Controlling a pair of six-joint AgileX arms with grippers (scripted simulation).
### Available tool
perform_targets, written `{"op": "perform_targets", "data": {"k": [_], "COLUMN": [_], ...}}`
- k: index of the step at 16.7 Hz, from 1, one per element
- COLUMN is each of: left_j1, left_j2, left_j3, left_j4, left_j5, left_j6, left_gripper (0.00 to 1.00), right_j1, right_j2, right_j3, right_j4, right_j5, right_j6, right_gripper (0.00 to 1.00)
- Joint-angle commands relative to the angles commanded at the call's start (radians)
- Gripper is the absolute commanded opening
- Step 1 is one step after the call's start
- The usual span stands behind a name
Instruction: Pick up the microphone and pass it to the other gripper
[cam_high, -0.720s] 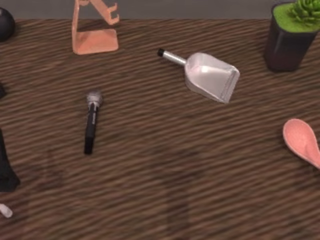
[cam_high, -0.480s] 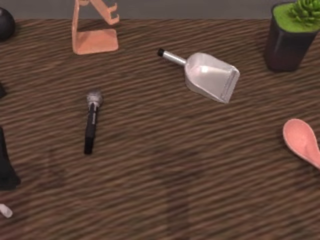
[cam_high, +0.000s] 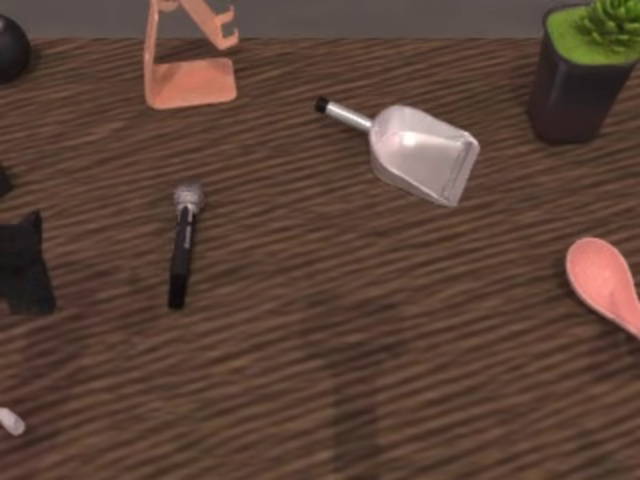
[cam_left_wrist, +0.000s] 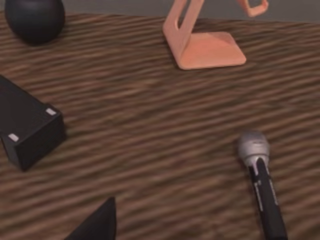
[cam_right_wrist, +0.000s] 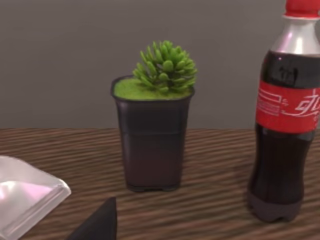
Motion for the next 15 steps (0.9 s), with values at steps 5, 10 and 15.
{"op": "perform_targets", "data": {"k": [5, 10, 15], "left_j1": [-0.067, -0.131, -0.177], "left_j2": [0.527, 1.028, 1.358], "left_j3": [0.394, 0.764, 1.010], "left_j4": [-0.264, -0.506, -0.668], "left_j5": [0.004, 0.009, 0.016], "left_j6": [-0.065, -0.127, -0.171], "left_gripper": [1.00, 1.00, 1.00], "right_j1": [0.000, 0.000, 0.000], "right_j2": [0.000, 0.000, 0.000], "right_j3": [0.000, 0.000, 0.000], "right_j4": [0.000, 0.000, 0.000], "right_j5": [0.000, 0.000, 0.000], "right_j6": [0.000, 0.000, 0.000], "right_gripper": [1.00, 1.00, 1.00]}}
